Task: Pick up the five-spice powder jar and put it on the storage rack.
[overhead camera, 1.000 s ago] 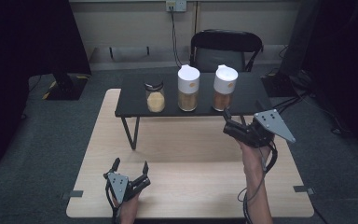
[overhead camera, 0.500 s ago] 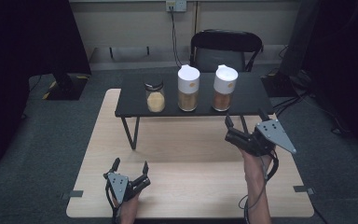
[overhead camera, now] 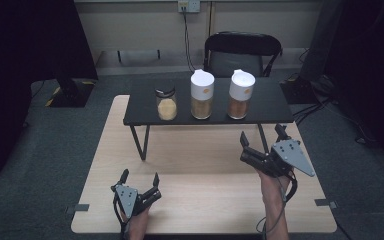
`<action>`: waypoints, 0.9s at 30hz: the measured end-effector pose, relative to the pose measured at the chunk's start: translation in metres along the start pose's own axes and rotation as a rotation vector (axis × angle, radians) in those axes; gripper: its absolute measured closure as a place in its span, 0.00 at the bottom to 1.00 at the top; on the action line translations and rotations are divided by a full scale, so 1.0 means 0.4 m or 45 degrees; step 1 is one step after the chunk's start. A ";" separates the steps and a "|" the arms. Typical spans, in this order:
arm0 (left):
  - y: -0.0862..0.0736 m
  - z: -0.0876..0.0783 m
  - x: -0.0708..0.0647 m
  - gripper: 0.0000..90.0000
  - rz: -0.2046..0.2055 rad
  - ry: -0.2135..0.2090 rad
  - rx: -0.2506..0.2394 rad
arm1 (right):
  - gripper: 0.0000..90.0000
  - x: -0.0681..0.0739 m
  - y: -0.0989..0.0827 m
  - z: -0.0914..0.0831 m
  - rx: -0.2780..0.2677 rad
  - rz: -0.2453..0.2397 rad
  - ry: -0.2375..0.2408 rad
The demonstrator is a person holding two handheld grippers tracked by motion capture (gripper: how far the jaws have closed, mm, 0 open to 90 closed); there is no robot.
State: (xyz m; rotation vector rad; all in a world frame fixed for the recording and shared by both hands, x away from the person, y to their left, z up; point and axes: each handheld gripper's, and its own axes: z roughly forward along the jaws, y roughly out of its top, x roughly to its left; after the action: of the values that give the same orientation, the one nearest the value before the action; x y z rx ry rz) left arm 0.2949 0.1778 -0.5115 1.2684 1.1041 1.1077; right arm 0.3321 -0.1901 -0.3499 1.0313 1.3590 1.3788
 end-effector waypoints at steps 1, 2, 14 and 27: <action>0.000 0.000 0.000 0.02 0.000 0.000 0.000 | 0.00 0.000 -0.004 -0.002 -0.006 0.003 -0.001; 0.000 0.000 0.000 0.02 0.000 0.000 0.000 | 0.00 -0.001 -0.007 -0.005 -0.013 0.008 -0.002; 0.000 0.000 0.000 0.02 0.000 0.000 0.000 | 0.00 0.003 -0.041 -0.022 -0.019 0.029 -0.018; 0.000 0.000 0.000 0.02 0.000 0.000 0.000 | 0.00 -0.005 -0.086 -0.050 -0.010 0.049 -0.043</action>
State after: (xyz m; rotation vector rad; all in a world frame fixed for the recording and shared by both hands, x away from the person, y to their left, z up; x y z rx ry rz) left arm 0.2949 0.1778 -0.5115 1.2680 1.1042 1.1079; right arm 0.3149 -0.1974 -0.3849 1.0757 1.3141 1.3883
